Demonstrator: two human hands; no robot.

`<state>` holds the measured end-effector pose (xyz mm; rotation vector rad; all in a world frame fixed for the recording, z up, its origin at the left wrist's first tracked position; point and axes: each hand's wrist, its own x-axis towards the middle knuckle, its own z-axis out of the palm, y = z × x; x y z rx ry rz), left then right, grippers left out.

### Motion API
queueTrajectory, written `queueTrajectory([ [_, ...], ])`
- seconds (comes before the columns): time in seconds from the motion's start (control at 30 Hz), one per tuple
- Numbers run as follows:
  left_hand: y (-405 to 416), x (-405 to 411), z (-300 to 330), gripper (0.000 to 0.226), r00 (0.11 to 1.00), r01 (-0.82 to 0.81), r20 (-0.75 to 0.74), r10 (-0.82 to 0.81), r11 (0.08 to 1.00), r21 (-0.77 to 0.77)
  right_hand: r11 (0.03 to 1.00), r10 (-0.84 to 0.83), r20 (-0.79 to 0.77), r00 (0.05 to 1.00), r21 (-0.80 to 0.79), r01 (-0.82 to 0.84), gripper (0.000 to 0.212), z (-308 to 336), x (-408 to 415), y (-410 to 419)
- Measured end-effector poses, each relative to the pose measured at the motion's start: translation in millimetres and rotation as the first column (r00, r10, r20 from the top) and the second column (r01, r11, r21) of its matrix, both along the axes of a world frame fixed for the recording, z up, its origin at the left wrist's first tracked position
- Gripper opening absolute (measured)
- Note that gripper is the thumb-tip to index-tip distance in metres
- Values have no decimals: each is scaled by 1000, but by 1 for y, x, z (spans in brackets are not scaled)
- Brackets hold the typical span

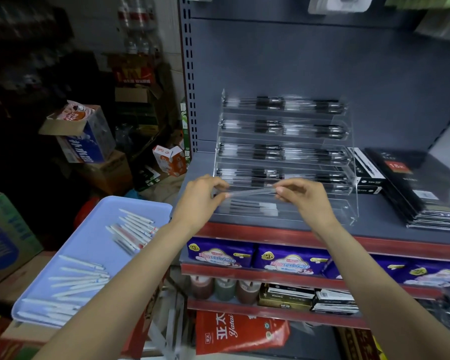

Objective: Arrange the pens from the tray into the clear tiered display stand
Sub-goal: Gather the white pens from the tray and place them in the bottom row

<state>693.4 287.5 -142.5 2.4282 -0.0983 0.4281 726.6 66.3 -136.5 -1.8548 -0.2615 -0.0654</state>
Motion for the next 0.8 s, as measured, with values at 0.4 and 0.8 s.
queueTrajectory([
  [0.4,10,11,-19,39,972,-171,-183,145,976,-135,853,-126,156,980,-487,187,6,-29,17,14],
  [0.8,22,2,-20,31,987,-110,-139,80,967,-228,777,12,192,981,-619,112,18,-29,18,44],
])
